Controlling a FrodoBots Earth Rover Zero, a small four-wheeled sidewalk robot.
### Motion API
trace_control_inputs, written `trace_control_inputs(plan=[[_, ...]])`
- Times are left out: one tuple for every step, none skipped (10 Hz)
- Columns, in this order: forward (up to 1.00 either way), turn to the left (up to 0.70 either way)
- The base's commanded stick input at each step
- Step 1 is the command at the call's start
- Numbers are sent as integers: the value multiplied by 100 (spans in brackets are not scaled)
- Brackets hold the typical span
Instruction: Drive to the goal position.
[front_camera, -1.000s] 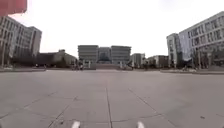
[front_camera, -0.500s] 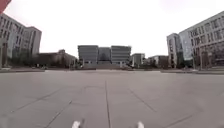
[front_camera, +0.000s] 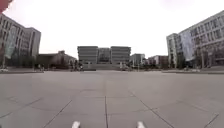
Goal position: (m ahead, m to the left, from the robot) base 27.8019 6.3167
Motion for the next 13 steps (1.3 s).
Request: trace_control_inputs(plan=[[60, 0], [60, 0], [60, 0], [60, 0], [60, 0], [60, 0], [60, 0], [60, 0], [60, 0], [60, 0], [60, 0], [60, 0], [60, 0]])
